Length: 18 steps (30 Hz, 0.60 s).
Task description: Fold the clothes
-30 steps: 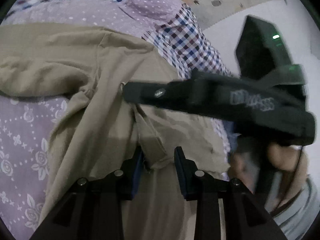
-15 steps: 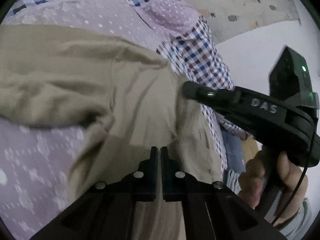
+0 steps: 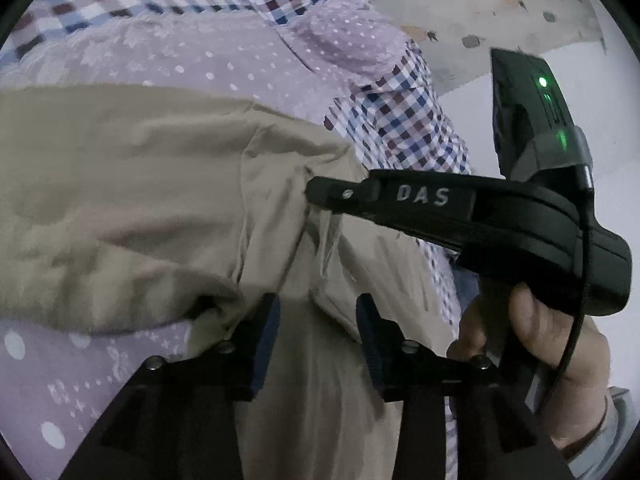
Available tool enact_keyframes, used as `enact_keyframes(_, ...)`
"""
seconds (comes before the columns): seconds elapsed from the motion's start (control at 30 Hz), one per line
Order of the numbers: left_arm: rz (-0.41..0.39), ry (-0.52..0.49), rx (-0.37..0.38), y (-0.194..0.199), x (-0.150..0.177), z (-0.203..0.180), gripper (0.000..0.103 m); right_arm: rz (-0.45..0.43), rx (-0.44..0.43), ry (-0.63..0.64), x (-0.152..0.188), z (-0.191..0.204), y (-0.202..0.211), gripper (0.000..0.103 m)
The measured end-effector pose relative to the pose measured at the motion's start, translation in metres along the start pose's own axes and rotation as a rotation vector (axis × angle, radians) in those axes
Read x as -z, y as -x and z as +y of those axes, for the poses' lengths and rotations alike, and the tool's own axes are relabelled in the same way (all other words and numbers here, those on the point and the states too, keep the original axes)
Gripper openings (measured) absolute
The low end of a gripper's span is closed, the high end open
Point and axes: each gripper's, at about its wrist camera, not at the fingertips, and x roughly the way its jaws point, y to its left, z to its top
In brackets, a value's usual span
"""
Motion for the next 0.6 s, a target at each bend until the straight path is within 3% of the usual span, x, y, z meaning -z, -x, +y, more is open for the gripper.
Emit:
enact_keyframes(0.1,0.001,-0.027,-0.017,-0.001,-0.003,-0.002,0.054,0.021,0.008,-0.001,0.000,0.003,-0.007,0.002)
enact_keyframes(0.23,0.001,-0.015,-0.023,-0.003,-0.004,0.002,0.052,0.023,0.000,0.012,0.002,0.007,-0.002,0.003)
enact_keyframes(0.27,0.001,-0.007,-0.023,-0.004,-0.005,0.004,0.037,0.020,-0.002,0.012,0.002,0.008,0.000,0.003)
enact_keyframes(0.3,0.001,0.000,-0.023,-0.004,-0.005,0.005,0.012,0.016,-0.008,0.004,0.001,0.007,0.002,0.004)
enact_keyframes(0.33,0.006,0.012,-0.025,-0.005,-0.006,0.008,0.004,0.011,-0.013,-0.004,0.001,0.006,0.003,0.005)
enact_keyframes(0.4,0.008,0.032,-0.029,-0.005,-0.009,0.014,0.003,0.008,-0.029,-0.035,0.001,0.003,0.002,0.007)
enact_keyframes(0.5,0.030,0.054,-0.052,-0.009,-0.010,0.019,0.004,0.004,-0.047,-0.080,0.001,0.000,-0.001,0.025)
enact_keyframes(0.53,0.021,0.057,-0.053,-0.005,-0.012,0.019,0.004,-0.004,-0.055,-0.090,0.002,-0.001,0.000,0.046)
enact_keyframes(0.57,0.011,0.059,-0.053,-0.002,-0.013,0.018,0.005,-0.012,-0.063,-0.101,0.002,-0.003,0.002,0.055)
enact_keyframes(0.6,0.001,0.062,-0.053,0.002,-0.014,0.017,0.006,-0.026,-0.065,-0.112,0.003,-0.006,0.007,0.055)
